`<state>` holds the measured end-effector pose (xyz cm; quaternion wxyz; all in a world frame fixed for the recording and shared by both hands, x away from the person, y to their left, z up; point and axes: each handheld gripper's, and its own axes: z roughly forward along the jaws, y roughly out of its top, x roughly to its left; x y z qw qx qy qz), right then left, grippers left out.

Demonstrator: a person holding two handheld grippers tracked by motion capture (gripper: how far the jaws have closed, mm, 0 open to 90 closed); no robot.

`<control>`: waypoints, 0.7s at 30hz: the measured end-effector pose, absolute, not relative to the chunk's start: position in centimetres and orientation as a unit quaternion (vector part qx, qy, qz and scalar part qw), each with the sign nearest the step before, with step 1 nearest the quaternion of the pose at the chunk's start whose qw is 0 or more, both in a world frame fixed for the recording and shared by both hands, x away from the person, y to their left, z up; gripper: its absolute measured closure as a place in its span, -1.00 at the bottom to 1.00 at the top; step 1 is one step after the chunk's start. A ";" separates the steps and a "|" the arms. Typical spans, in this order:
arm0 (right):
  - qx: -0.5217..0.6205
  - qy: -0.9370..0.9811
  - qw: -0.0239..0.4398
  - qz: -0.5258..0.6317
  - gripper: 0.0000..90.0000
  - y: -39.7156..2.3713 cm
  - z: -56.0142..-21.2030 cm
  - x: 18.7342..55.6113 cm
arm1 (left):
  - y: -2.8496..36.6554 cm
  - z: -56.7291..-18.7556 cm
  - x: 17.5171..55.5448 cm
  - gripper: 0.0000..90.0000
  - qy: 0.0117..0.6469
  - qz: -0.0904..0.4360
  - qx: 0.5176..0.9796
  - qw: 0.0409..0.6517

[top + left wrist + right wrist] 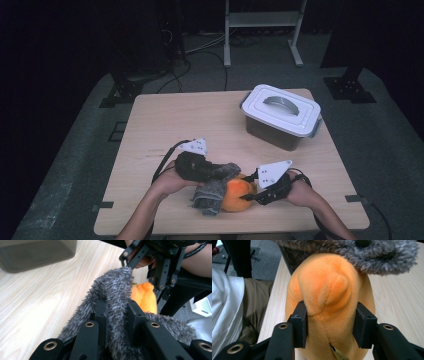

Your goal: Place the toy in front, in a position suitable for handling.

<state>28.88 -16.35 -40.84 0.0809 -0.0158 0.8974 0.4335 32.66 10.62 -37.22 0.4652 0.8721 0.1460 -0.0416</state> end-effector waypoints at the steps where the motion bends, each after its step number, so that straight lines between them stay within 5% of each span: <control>1: -0.018 0.898 0.082 0.433 0.16 -16.4 -40.9 28.8 | 10.8 -37.3 32.7 0.64 0.147 -0.041 0.873 0.463; 21: -0.004 0.893 0.087 0.441 0.15 -17.5 -41.2 28.8 | 10.0 -36.8 32.0 0.64 0.122 -0.055 0.870 0.474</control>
